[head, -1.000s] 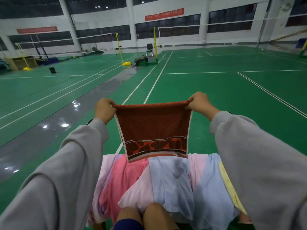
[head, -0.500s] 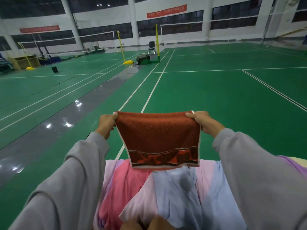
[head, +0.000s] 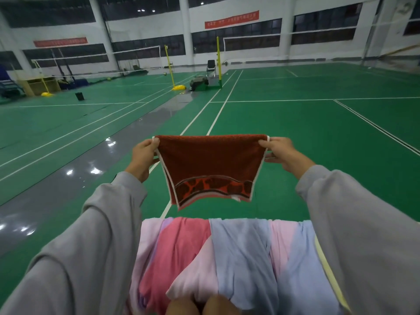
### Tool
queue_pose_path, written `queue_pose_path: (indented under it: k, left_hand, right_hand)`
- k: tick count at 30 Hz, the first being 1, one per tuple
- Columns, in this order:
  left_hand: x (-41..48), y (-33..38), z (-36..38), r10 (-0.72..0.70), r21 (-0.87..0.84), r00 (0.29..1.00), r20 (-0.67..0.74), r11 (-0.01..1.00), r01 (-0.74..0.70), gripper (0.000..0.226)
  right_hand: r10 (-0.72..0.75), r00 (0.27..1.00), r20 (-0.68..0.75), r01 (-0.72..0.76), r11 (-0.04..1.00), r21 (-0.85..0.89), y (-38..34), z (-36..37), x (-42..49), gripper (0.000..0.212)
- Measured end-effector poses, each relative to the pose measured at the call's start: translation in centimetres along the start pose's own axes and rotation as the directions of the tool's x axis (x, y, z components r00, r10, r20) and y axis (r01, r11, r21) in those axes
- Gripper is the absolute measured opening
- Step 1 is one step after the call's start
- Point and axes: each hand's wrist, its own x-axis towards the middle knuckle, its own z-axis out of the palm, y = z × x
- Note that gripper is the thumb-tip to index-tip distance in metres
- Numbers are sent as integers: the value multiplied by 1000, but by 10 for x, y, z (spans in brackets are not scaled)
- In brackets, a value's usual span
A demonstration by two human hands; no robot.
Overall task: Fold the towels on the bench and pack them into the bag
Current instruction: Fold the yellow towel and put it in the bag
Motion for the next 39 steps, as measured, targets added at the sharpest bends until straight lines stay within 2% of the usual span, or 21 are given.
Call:
queue_pose_path:
  k: [5, 7, 9, 11, 13, 15, 17, 19, 23, 26, 32, 39]
  left_hand:
    - [-47, -36, -19, -115, 102, 990, 75, 989, 108, 19]
    - [-72, -63, -35, -215, 174, 963, 163, 967, 186, 16]
    - [-93, -93, -56, -344, 302, 891, 296, 919, 254, 16]
    - [-110, -121, -75, -488, 479, 781, 389, 831, 281, 15]
    - [-127, -139, -82, -623, 590, 654, 428, 741, 320, 17]
    - [-137, -149, -80, -678, 660, 616, 401, 680, 319, 32]
    - [-140, -153, -75, -663, 679, 648, 374, 672, 296, 41]
    - [-139, -151, -70, -623, 671, 704, 343, 686, 280, 33]
    - [-134, -139, -61, -465, 617, 852, 239, 750, 236, 18]
    - [-121, -140, -54, -369, 551, 913, 173, 805, 221, 21]
    - [-92, -160, -41, -295, 546, 952, 84, 813, 203, 27]
    - [-59, -190, -20, -295, 566, 955, 29, 792, 228, 33]
  right_hand:
    - [136, 979, 151, -120, 987, -108, 42, -18, -48, 14]
    - [205, 954, 218, -162, 967, -197, 71, -26, -69, 18]
    - [310, 901, 302, -215, 926, -309, 100, -37, -89, 23]
    - [478, 789, 387, -274, 837, -475, 123, -45, -110, 29]
    - [615, 679, 401, -289, 726, -624, 142, -47, -127, 33]
    - [668, 637, 386, -270, 661, -700, 155, -43, -139, 35]
    - [666, 639, 384, -246, 651, -718, 159, -37, -144, 36]
    - [638, 666, 387, -231, 669, -706, 154, -32, -143, 34]
    - [472, 821, 321, -177, 744, -644, 144, -28, -126, 25]
    - [350, 911, 218, -173, 804, -568, 146, -24, -108, 19]
    - [312, 943, 120, -181, 777, -603, 159, -8, -75, 18]
    - [275, 961, 31, -188, 731, -656, 188, 10, -39, 25]
